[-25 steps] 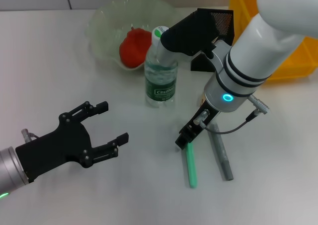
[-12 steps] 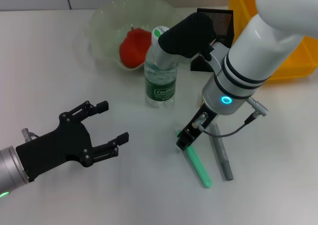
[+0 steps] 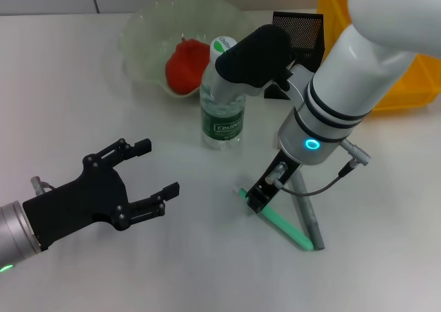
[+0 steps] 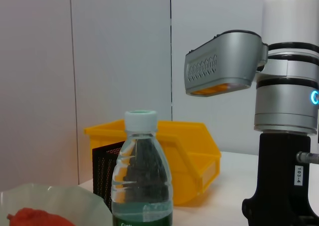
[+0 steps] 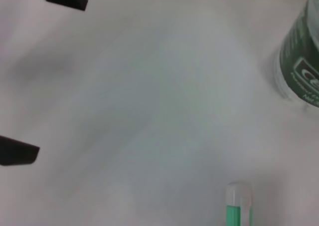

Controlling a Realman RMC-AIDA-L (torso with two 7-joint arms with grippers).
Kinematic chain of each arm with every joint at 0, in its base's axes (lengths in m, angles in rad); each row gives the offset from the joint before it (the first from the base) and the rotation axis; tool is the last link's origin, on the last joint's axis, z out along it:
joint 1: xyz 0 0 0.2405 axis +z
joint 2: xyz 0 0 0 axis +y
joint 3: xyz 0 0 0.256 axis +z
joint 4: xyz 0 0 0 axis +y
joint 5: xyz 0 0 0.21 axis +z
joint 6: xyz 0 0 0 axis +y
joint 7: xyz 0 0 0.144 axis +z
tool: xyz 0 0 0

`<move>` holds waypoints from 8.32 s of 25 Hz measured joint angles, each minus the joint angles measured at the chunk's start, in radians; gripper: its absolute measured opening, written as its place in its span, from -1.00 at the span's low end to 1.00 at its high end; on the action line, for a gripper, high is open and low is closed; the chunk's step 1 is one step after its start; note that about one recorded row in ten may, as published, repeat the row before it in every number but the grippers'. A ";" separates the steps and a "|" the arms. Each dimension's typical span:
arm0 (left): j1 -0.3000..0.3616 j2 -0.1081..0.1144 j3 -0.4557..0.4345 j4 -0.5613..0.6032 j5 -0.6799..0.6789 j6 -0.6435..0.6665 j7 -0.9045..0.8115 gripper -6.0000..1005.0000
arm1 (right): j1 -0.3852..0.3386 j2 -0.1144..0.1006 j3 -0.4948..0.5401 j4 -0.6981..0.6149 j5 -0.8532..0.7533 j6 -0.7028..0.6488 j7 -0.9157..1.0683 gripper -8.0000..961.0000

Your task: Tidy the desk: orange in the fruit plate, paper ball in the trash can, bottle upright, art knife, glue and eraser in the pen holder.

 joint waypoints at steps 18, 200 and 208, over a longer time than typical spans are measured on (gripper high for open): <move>0.002 0.000 -0.014 0.007 0.000 0.007 0.000 0.70 | 0.009 0.000 -0.058 0.003 0.017 0.011 -0.008 -0.68; -0.012 0.000 -0.033 -0.025 0.014 0.077 -0.045 0.70 | -0.612 -0.010 0.555 0.166 1.576 0.203 -1.960 0.06; -0.014 0.001 -0.032 -0.024 0.014 0.075 -0.047 0.70 | -0.730 -0.008 0.703 -0.667 0.684 0.143 -0.957 0.43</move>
